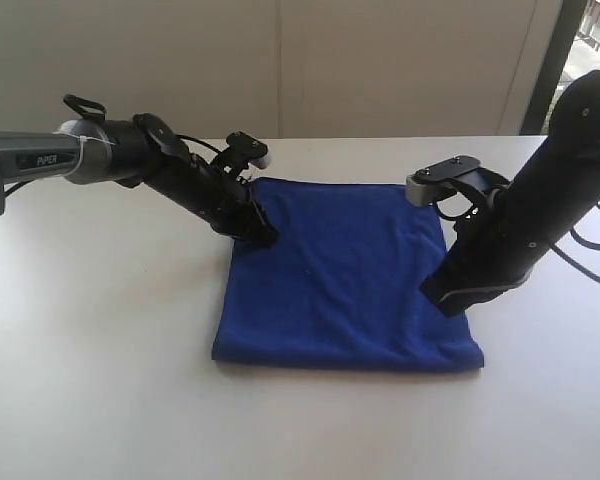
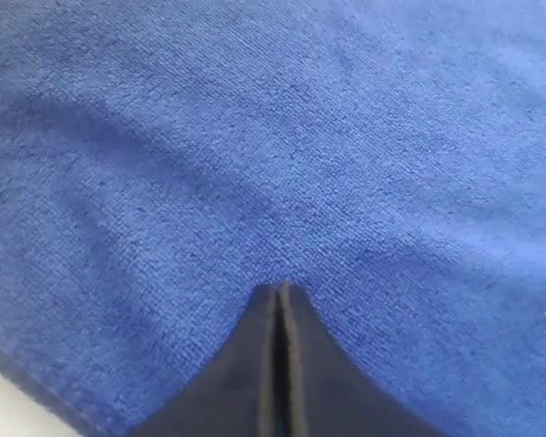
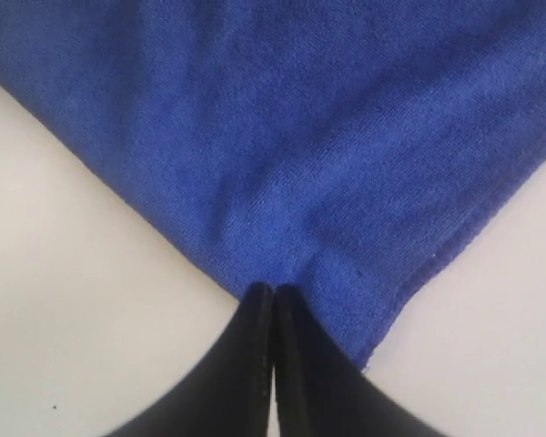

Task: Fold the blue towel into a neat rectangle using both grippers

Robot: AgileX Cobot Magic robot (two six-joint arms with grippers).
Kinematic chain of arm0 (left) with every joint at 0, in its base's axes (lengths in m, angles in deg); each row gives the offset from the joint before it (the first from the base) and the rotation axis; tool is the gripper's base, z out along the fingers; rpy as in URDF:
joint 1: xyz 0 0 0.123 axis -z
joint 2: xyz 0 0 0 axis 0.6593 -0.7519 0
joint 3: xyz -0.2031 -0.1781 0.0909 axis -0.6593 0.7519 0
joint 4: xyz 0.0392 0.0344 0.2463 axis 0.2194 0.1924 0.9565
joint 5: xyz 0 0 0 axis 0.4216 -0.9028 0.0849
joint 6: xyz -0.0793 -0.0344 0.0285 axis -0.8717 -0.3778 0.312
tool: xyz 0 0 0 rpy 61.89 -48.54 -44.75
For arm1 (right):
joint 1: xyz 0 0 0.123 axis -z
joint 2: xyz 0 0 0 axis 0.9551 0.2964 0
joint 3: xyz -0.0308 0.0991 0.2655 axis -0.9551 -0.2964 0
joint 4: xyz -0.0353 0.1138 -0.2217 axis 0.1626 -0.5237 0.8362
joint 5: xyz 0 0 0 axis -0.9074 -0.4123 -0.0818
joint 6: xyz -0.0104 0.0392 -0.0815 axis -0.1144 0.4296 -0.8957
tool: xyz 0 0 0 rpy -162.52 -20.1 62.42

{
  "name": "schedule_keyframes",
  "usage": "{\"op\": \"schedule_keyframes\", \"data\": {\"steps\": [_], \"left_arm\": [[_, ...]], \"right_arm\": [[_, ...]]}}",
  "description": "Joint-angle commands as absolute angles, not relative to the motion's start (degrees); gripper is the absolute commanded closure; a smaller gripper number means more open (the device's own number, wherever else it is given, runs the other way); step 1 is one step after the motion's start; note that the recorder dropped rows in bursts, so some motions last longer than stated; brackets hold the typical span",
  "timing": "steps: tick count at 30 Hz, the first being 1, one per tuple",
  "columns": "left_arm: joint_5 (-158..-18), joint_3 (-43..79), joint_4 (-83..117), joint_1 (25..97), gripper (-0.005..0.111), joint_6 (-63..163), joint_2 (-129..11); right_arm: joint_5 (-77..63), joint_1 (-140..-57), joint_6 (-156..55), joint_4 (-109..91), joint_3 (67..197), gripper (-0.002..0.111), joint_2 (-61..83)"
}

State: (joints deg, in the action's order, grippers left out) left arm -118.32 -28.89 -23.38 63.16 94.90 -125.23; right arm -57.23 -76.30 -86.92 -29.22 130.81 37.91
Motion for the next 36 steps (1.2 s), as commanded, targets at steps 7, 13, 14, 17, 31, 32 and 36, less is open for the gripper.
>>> {"op": "schedule_keyframes", "data": {"steps": [7,13,14,17,31,32,36], "left_arm": [[-123.1,-28.9,-7.2,63.1,0.107,84.5,-125.6],[-123.7,-28.9,-5.8,63.1,0.107,84.5,-125.6],[-123.7,-29.1,-6.1,63.1,0.107,84.5,-125.6],[-124.4,-30.4,-7.2,63.1,0.107,84.5,-125.0],[-155.3,-35.0,-1.8,63.2,0.107,94.2,-110.2],[-158.0,-34.8,-1.8,63.2,0.107,94.4,-109.7],[-158.0,-29.7,-1.5,63.8,0.107,93.6,-108.5]], "right_arm": [[-53.8,-76.2,-87.1,-29.1,130.6,0.108,37.4],[-52.1,-76.2,-87.2,-29.1,130.6,0.108,37.4],[-51.7,-76.2,-87.2,-29.1,130.6,0.108,37.4],[-50.4,-76.2,-87.2,-29.1,130.6,0.108,37.4],[-54.4,-76.2,-128.3,-28.4,130.7,0.108,37.4],[-54.4,-76.2,-128.9,-28.4,130.7,0.108,37.4],[-56.2,-76.2,-126.4,-29.4,130.7,0.108,37.7]]}}
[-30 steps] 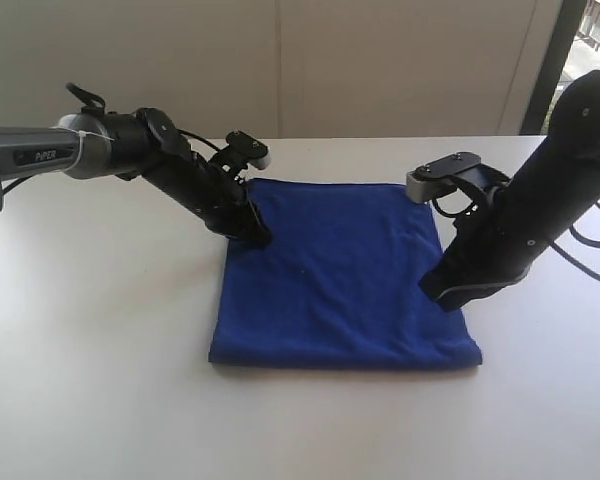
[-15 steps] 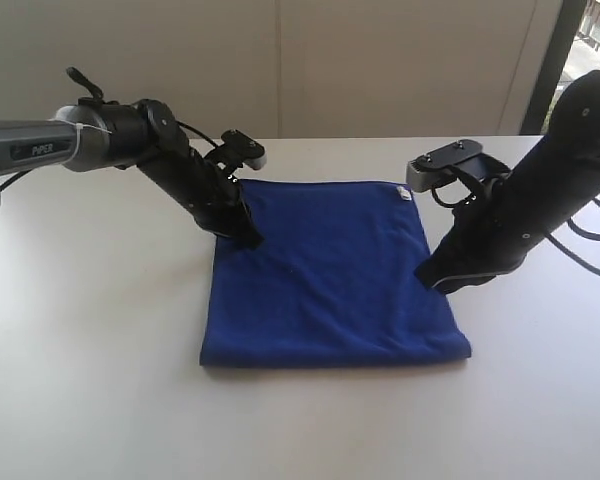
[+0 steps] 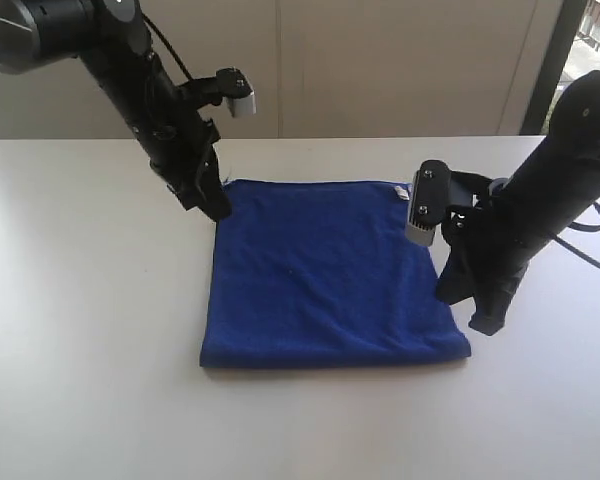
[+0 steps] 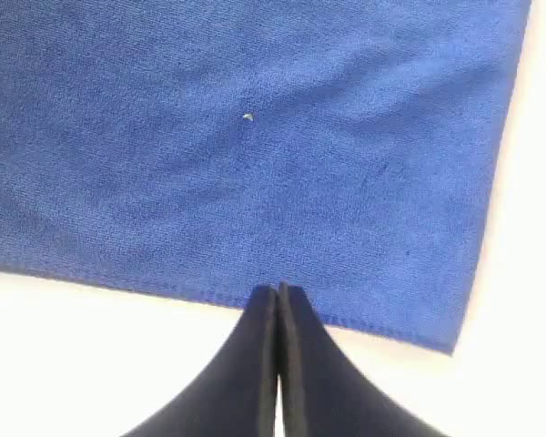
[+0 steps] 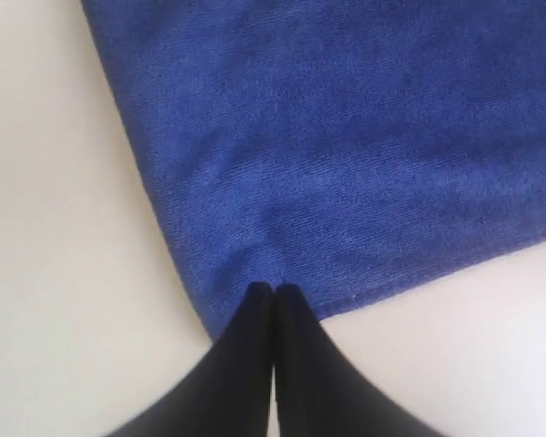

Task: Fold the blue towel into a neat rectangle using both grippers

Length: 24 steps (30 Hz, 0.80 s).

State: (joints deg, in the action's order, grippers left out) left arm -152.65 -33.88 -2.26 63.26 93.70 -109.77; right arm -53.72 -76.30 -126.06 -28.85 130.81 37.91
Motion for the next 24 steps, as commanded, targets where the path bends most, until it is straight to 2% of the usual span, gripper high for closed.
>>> {"op": "schedule_keyframes", "data": {"steps": [1,4,12,15,21,24], "left_arm": [[-158.0,-27.6,-0.8,64.3,0.107,93.6,-108.0],[-158.0,-20.5,2.3,66.7,0.107,94.2,-105.9],[-134.9,-3.2,10.0,73.2,0.107,94.4,-99.3],[-135.2,-1.7,10.0,73.3,0.107,94.3,-99.3],[-136.2,-0.9,7.9,73.3,0.107,91.9,-99.4],[-136.3,-0.9,7.6,73.3,0.107,92.4,-99.4]], "right_arm": [[-57.4,-76.2,-125.9,-29.4,130.7,0.108,37.7],[-58.6,-76.4,-126.2,-30.0,130.6,0.108,37.7],[-58.2,-78.2,-126.3,-31.0,129.9,0.107,38.8],[-58.2,-78.3,-126.3,-31.2,129.5,0.099,39.6],[-58.4,-78.3,-126.3,-31.0,129.3,0.073,39.9],[-59.5,-78.3,-128.4,-30.7,129.3,0.065,39.9]]}}
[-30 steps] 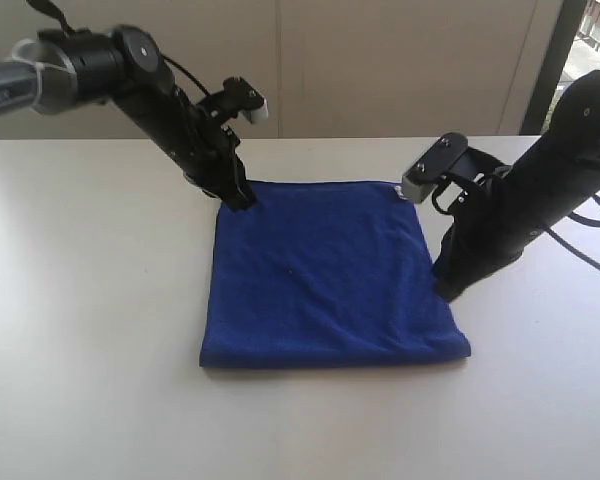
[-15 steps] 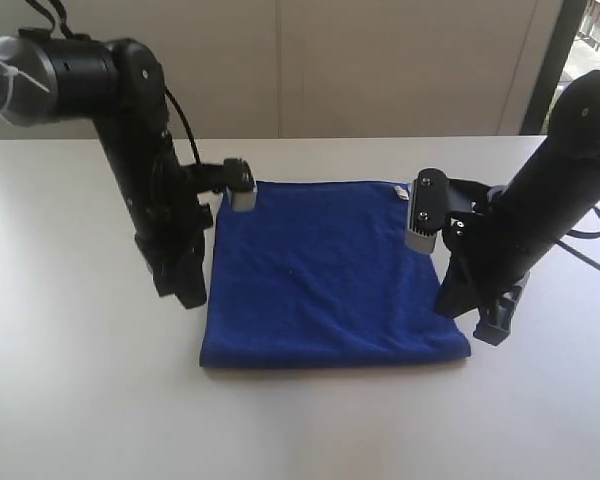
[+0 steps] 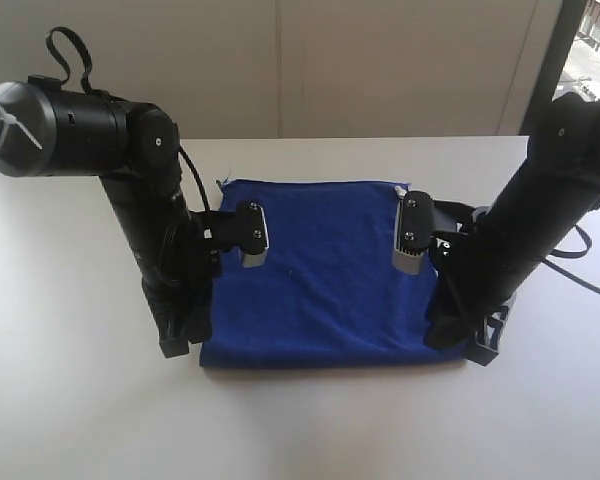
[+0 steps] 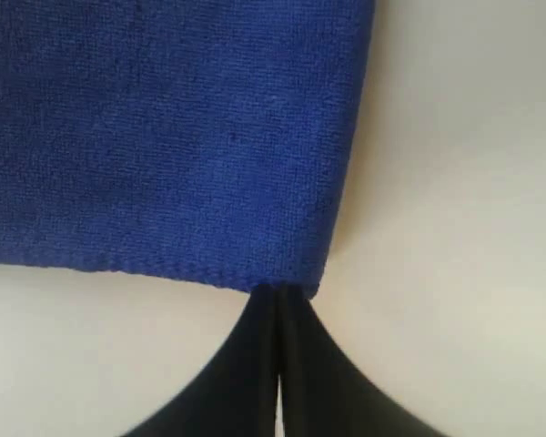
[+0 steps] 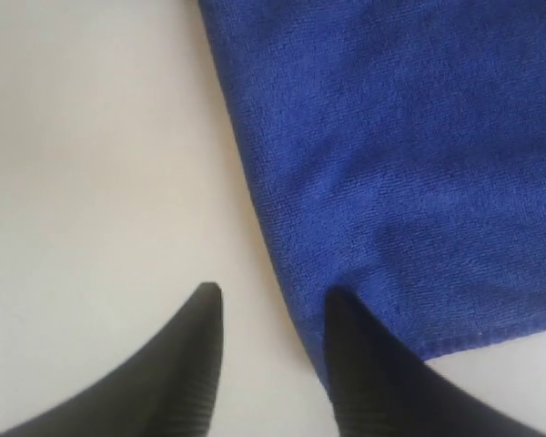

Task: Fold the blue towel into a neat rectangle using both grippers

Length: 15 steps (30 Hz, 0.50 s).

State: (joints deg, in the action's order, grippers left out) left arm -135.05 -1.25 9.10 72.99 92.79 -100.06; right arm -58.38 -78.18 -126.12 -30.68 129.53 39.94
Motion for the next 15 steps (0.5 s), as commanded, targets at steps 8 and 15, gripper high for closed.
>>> {"op": "schedule_keyframes", "data": {"steps": [8,15], "left_arm": [[-138.9,-0.9,1.6,73.3,0.063,102.7,-99.5],[-138.8,-0.9,-1.5,73.3,0.049,106.2,-99.5]], "right_arm": [[-59.6,-78.3,-129.6,-26.6,129.2,0.062,40.1],[-57.6,-78.3,-134.5,-26.2,125.8,0.062,40.1]]}}
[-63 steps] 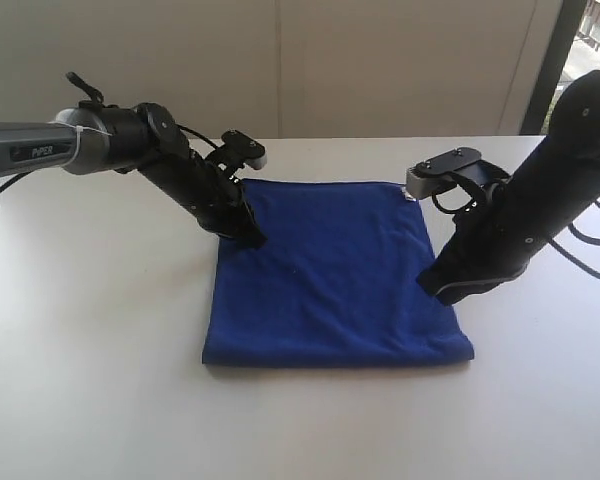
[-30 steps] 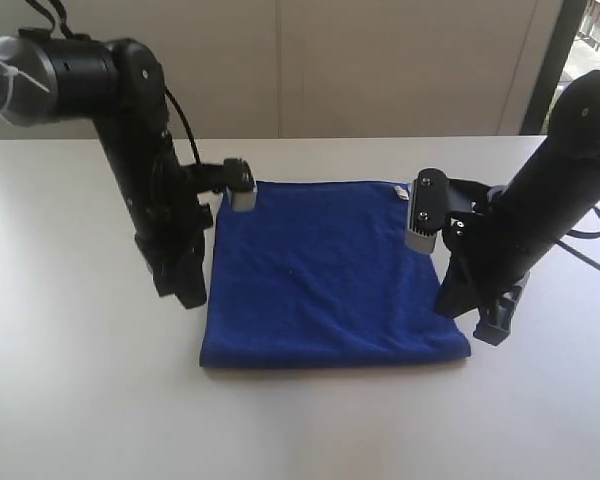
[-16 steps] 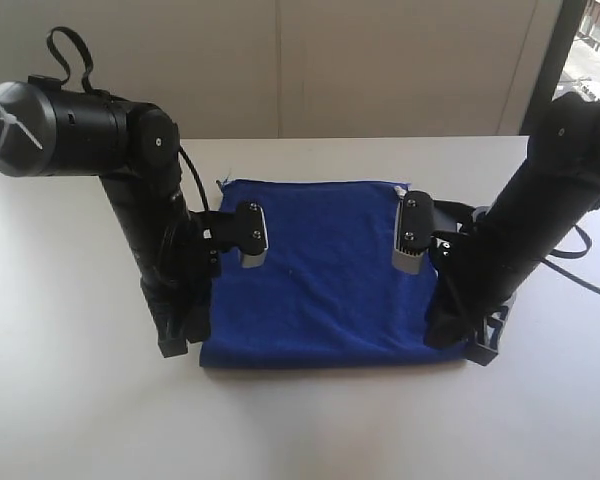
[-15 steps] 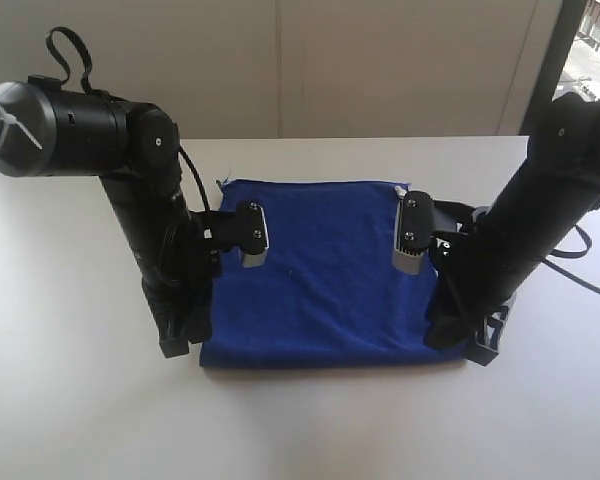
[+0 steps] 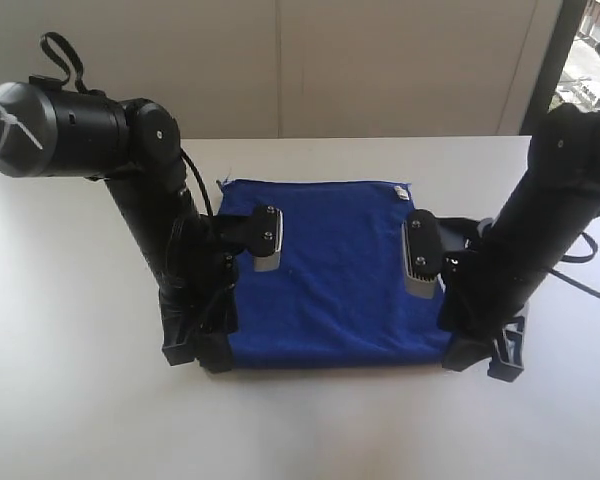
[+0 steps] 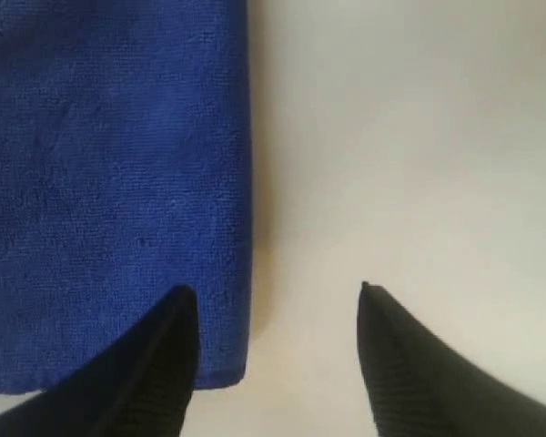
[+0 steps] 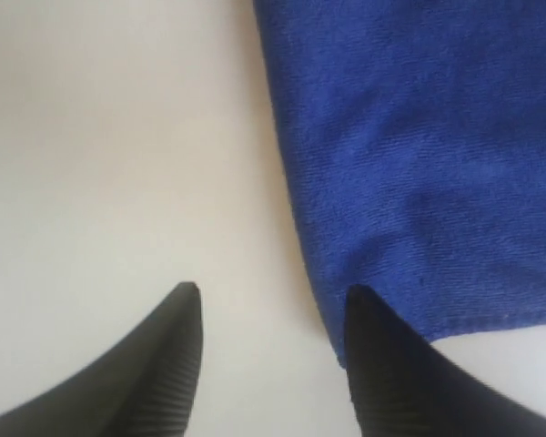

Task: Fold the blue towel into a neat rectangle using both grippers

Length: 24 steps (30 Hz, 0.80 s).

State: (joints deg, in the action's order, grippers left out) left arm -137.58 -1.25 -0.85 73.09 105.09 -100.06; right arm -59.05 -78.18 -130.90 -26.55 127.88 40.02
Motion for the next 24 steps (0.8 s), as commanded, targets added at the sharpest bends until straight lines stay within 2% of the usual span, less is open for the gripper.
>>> {"op": "schedule_keyframes", "data": {"steps": [1,14,24], "left_arm": [[-138.7,-0.8,-0.7,73.3,0.05,106.3,-99.5],[-126.4,6.5,0.7,73.3,0.05,109.9,-99.5],[-123.8,7.2,0.6,73.3,0.05,110.1,-101.0]], "right_arm": [[-55.8,-78.3,-134.9,-26.2,125.4,0.062,40.3],[-50.0,-78.3,-134.9,-25.3,124.6,0.062,44.6],[-47.3,-78.3,-134.9,-22.1,124.6,0.062,44.7]]}}
